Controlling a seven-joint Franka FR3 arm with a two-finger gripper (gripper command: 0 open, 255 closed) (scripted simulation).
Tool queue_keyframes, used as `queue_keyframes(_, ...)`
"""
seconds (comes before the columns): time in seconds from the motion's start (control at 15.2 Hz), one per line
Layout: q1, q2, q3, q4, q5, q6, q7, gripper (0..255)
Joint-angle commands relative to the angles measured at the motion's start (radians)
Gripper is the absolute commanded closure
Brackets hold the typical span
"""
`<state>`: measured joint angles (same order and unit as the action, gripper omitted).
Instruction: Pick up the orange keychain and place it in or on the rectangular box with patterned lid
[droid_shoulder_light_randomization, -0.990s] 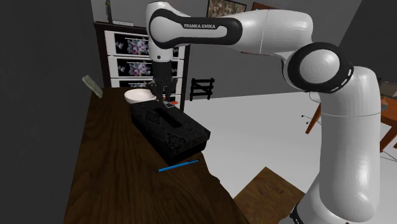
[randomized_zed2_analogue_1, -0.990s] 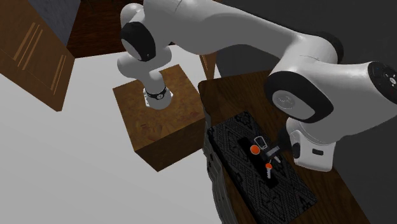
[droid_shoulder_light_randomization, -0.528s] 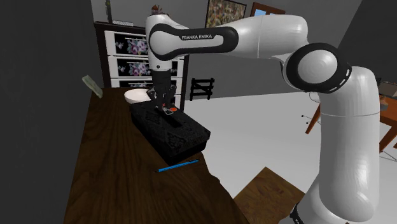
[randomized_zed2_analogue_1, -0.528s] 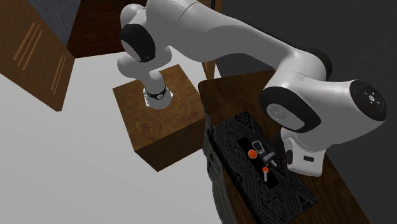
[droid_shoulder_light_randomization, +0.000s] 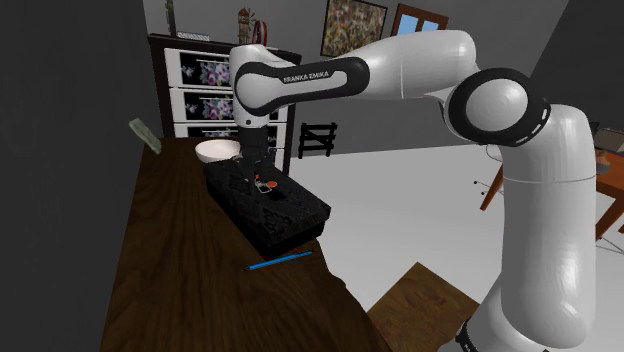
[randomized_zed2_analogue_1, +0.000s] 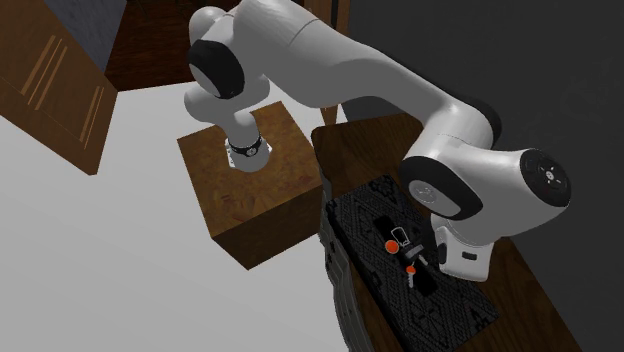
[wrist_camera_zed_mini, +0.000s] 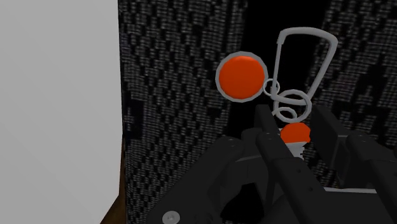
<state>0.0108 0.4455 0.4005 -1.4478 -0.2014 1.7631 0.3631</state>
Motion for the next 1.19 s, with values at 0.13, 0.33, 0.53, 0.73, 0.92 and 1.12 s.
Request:
queue_keyframes(0.13,-0.001,0.003,-0.001,-0.003,-0.001,0.006,0.000,255)
queue_keyframes(0.33,-0.001,0.003,-0.001,-0.003,-0.001,0.006,0.000,255)
queue_keyframes(0.53,0.000,0.005,-0.001,0.000,-0.002,0.005,0.000,0)
queue_keyframes(0.73,-0.001,0.003,-0.001,-0.003,-0.001,0.006,0.000,0)
queue_keyframes(0.92,0.014,0.011,0.002,0.109,0.000,-0.098,-0.005,0)
queue_keyframes(1.12,0.019,0.015,0.002,0.143,-0.001,-0.127,-0.007,0)
